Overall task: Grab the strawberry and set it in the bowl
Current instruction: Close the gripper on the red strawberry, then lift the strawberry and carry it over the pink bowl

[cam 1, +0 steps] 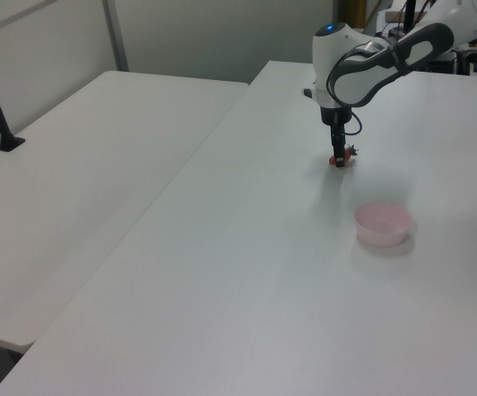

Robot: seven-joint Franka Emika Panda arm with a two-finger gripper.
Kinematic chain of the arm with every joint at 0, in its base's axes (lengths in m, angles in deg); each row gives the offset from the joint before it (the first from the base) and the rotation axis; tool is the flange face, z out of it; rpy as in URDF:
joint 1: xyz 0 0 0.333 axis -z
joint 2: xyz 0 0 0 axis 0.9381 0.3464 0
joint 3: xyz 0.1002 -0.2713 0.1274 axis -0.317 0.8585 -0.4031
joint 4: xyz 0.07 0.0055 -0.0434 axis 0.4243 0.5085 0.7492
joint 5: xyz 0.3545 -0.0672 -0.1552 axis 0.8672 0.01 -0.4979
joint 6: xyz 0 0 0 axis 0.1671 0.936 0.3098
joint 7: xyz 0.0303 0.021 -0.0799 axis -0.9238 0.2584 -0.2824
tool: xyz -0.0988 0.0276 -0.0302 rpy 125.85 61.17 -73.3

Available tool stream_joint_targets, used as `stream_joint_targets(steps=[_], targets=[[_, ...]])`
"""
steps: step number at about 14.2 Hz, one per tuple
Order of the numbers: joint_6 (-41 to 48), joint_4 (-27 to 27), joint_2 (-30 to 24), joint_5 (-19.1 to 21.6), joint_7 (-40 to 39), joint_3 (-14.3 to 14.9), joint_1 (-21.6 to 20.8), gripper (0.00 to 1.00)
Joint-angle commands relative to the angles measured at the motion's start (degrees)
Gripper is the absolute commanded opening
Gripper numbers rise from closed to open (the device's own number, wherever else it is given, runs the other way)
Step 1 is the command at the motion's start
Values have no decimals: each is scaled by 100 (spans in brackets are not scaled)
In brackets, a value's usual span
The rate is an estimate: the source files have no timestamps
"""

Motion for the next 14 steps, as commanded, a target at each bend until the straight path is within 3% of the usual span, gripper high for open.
stream_joint_targets(steps=[1, 4, 5, 9, 14], targets=[[114, 239, -252, -50, -441, 200, -175, 66], [114, 222, -243, -32, -450, 200, -183, 20], [106, 221, -234, -24, -407, 191, -210, 15], [114, 134, -278, 29, -362, 182, -262, 15], [1254, 142, -1138, 170, -240, 182, -824, 15]])
